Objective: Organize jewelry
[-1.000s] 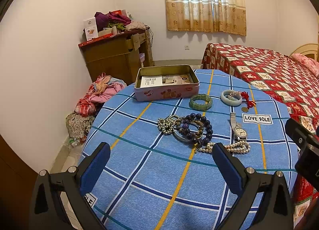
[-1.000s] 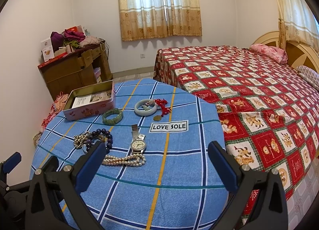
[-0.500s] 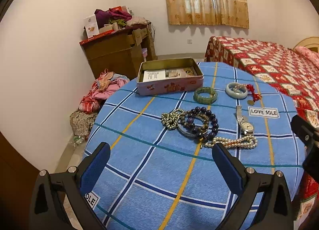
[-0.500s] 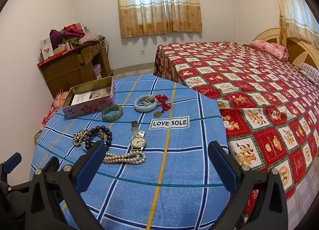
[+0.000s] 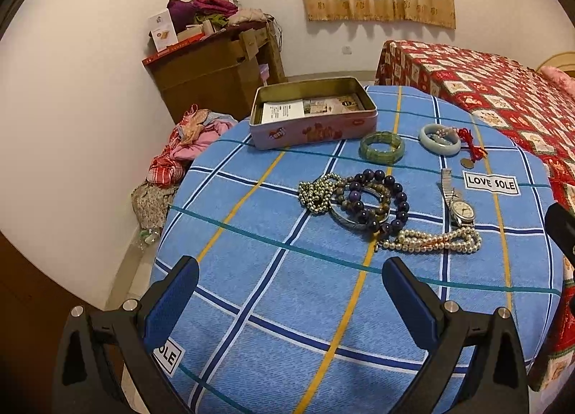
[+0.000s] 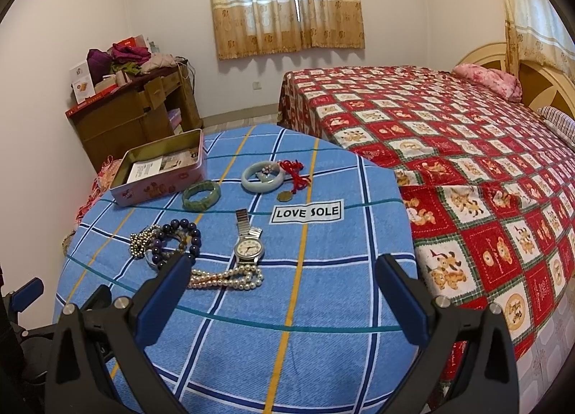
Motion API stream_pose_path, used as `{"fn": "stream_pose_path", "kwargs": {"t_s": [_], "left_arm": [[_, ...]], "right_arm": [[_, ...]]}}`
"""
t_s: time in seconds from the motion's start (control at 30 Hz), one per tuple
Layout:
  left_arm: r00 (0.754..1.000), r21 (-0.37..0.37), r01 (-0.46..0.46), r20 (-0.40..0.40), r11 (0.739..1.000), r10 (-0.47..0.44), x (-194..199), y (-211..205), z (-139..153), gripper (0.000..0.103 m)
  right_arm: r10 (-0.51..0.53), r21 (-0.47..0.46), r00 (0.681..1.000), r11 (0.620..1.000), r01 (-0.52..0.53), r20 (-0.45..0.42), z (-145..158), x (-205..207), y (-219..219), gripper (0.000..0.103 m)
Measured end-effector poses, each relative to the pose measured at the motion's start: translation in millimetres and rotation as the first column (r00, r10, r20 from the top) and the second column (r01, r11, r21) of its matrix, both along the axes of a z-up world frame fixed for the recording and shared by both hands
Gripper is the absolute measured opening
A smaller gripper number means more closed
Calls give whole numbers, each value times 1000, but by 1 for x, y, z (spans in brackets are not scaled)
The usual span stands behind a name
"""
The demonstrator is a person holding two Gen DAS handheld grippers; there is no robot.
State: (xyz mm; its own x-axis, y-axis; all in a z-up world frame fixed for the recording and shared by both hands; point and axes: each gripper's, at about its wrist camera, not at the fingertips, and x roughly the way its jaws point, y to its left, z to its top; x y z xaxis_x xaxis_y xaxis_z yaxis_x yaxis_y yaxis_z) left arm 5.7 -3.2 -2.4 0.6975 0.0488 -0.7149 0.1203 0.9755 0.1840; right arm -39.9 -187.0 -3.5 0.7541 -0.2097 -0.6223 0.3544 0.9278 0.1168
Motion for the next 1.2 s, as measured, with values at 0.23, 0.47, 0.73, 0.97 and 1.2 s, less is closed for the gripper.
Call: {"fn": "stream_pose_path", "kwargs": {"t_s": [0.23,0.47,0.73,0.97,1.2], "left_arm": [[997,7,9,-71,1000,-8,9,-4,-11,102],[991,-5,-5,-131,1000,4,17,-2,-23,102],[993,-8,1,-122,1000,-2,24,0,-29,102],[981,-7,-6,-194,1000,5,45,2,-47,102],[972,16,-12,-233,1000,16,55,-2,-56,102]], "right_arm": [[8,23,1000,1000,-8,-19,-5,5,-4,102],[16,87,998,996,-11,-54,-14,11,-15,86],[47,60,997,997,-43,-64,-15,20,-21,71],[63,171,986,985,-36,-153,-32,42,-46,70],[111,173,976,982,-78,-190,-41,62,-33,70]]}}
